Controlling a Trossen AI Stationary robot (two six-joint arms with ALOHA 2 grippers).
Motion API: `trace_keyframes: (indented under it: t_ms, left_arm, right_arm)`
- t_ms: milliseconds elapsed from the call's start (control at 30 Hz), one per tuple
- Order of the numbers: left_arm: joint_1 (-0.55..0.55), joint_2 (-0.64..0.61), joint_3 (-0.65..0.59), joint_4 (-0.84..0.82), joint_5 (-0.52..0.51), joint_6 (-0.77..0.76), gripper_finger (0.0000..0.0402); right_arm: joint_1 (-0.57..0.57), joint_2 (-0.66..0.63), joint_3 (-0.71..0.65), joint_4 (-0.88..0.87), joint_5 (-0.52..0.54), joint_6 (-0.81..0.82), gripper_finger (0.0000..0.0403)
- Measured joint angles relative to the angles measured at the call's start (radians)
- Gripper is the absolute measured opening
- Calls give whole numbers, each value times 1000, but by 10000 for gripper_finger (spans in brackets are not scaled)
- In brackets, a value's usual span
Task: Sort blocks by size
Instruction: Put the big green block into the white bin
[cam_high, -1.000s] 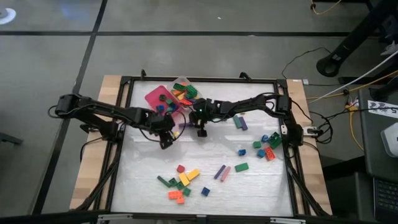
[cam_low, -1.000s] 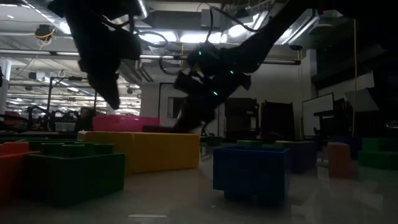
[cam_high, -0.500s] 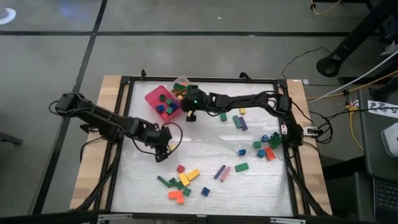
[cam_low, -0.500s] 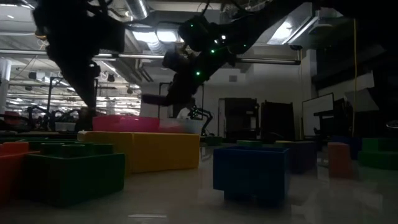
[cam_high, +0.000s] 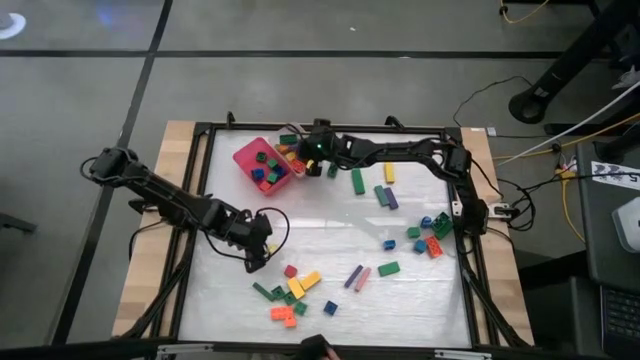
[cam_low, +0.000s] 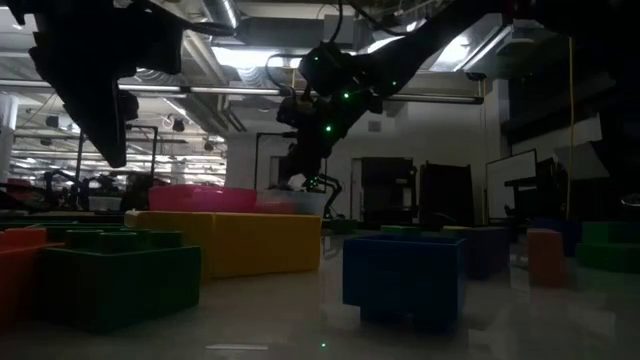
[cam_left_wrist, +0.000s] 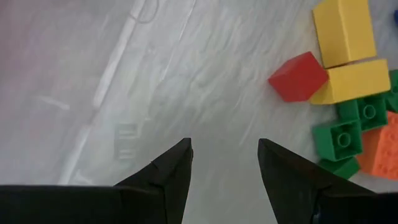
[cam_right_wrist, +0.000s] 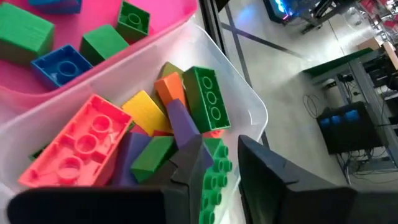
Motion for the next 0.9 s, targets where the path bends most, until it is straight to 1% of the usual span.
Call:
trace_keyframes:
  t_ms: [133, 200, 267, 400, 500, 600, 700, 800, 900]
  left_arm:
    - [-45, 0, 0, 22, 8, 3, 170]
    - [-82, 0, 0, 56, 27, 33, 170]
    - [-127, 0, 1, 90, 37, 94, 170]
    - [-217, 0, 1, 145, 44, 251, 170]
    - [-260, 6, 1, 177, 10, 297, 170]
    - [-283, 37, 1, 200, -12, 287, 170]
    - [-302, 91, 1, 239, -13, 287, 170]
    - [-320, 152, 1, 297, -13, 338, 170]
    - [-328, 208, 1, 335, -15, 392, 170]
  right_arm:
    - [12, 0, 0, 0, 8, 1, 102]
    - [24, 0, 0, -2, 43, 2, 103]
    - [39, -7, 0, -23, 72, -8, 103]
    - [71, -37, 14, -134, 75, -31, 103]
    - [95, -73, 23, -234, 70, -19, 103]
    - [114, -127, 23, -347, 31, -2, 103]
    - [122, -191, 23, -471, -51, 26, 103]
    - [119, -260, 23, -584, -130, 73, 103]
    - [118, -328, 23, -682, -172, 127, 104]
